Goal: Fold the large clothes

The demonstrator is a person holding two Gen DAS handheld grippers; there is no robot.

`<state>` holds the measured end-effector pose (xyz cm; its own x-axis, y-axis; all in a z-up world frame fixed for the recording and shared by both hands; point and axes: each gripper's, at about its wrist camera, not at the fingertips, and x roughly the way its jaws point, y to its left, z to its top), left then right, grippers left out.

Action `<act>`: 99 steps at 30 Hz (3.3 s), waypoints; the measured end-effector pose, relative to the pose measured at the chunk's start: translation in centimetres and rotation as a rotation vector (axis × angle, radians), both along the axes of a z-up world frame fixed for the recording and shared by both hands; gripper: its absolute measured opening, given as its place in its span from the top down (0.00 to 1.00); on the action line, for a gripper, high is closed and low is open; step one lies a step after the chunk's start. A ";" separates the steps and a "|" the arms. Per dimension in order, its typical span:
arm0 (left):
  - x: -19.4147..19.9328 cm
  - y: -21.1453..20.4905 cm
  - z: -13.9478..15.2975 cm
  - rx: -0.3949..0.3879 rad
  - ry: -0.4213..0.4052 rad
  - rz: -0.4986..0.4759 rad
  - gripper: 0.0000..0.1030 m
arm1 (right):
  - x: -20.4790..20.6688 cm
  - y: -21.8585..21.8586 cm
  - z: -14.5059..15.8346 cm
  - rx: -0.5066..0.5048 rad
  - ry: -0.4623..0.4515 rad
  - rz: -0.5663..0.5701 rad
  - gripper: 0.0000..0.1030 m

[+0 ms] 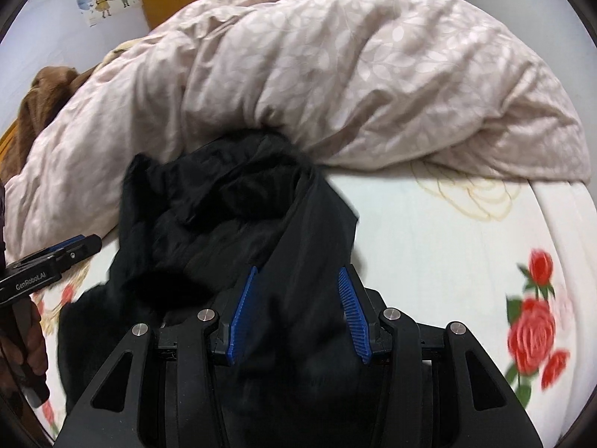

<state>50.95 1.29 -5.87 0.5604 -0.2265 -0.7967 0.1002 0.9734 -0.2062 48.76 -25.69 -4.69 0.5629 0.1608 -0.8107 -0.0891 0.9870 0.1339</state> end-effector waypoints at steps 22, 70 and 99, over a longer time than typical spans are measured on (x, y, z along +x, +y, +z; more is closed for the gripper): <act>-8.9 4.2 5.5 -0.139 -0.223 0.060 0.97 | -5.8 -1.8 6.3 0.104 -0.167 -0.013 0.92; -25.2 1.4 -8.2 -0.037 0.060 -0.051 0.77 | -22.3 4.7 -9.4 0.081 0.133 0.088 0.78; -27.7 1.6 -1.4 -0.050 -0.042 -0.103 0.71 | -25.3 1.4 0.1 0.126 -0.035 0.063 0.76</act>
<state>23.21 2.88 -7.28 0.5647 -0.3235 -0.7593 0.2090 0.9460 -0.2476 23.50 -24.26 -4.63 0.5760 0.2961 -0.7620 -0.1573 0.9548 0.2521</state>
